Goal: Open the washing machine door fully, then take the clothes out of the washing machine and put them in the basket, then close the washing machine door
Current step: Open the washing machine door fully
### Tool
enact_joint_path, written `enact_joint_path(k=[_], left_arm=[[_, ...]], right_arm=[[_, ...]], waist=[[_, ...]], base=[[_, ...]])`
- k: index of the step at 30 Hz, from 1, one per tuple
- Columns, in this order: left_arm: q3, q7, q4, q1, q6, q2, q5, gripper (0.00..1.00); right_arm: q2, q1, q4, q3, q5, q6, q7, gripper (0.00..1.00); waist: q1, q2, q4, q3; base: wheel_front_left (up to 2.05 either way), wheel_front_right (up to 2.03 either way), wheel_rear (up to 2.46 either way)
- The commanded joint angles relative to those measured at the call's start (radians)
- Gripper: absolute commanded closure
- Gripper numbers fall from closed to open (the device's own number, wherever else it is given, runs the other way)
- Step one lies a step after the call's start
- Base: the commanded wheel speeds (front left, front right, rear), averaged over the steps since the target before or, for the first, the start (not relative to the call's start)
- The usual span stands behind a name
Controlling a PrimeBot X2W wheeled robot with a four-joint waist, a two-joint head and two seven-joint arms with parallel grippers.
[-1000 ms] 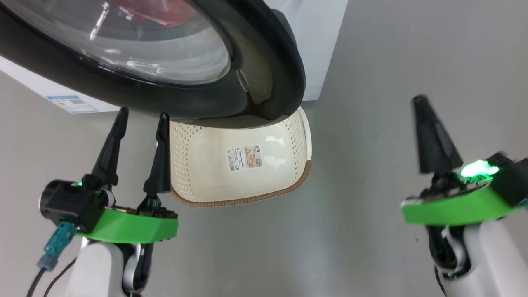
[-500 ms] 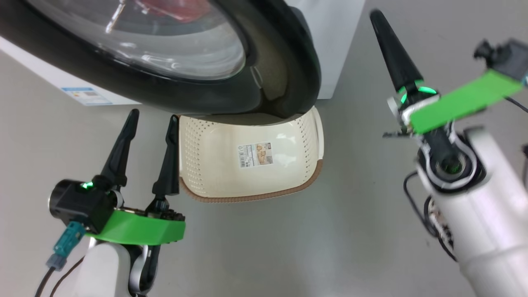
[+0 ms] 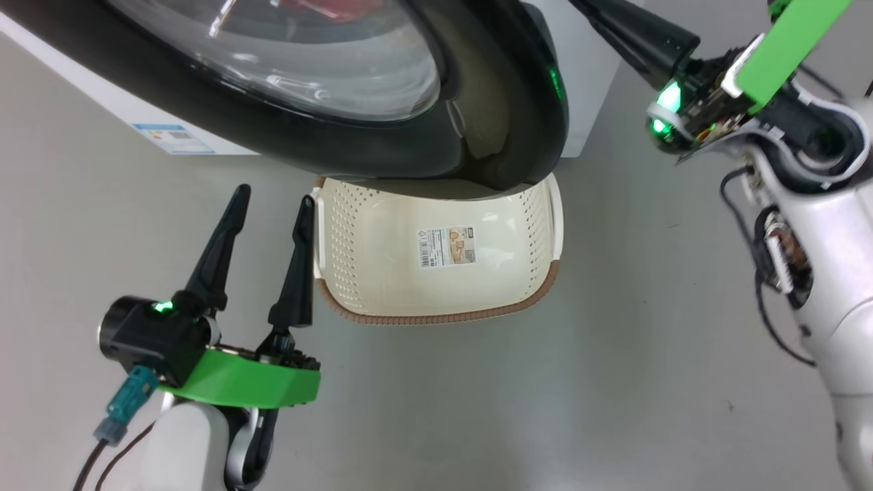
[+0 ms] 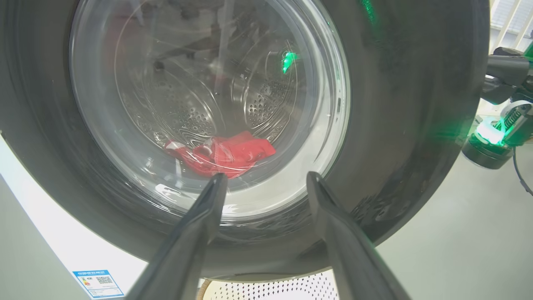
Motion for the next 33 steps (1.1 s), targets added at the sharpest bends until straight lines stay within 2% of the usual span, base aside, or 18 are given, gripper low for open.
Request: enact_joint_path(k=[1,10,18,33], left_arm=[[0.025,-0.005,-0.019,-0.003,0.008,0.025,-0.008,0.00],[0.044,-0.005,-0.013,-0.003,0.013,0.025,-0.001,0.00],[0.054,-0.005,-0.006,-0.001,0.013,0.025,0.004,0.00],[0.062,-0.005,0.011,0.050,0.039,0.025,-0.013,0.00]], right_arm=[[0.001,-0.031,-0.006,0.020,0.007,0.001,0.044,1.00],[-0.007,-0.046,0.001,0.070,-0.039,0.001,0.172,1.00],[0.006,0.010,-0.017,0.092,-0.075,0.001,0.208,1.00],[0.040,0.154,-0.047,0.106,-0.099,0.001,0.262,1.00]], waist=[[0.0000,0.0000,0.007,0.004],[0.0000,0.0000,0.009,-0.001],[0.0000,0.0000,0.011,-0.035],[0.0000,0.0000,0.085,-0.147]], base=[[0.00,0.00,0.00],[0.00,0.00,0.00],[0.00,0.00,0.00],[0.00,0.00,0.00]])
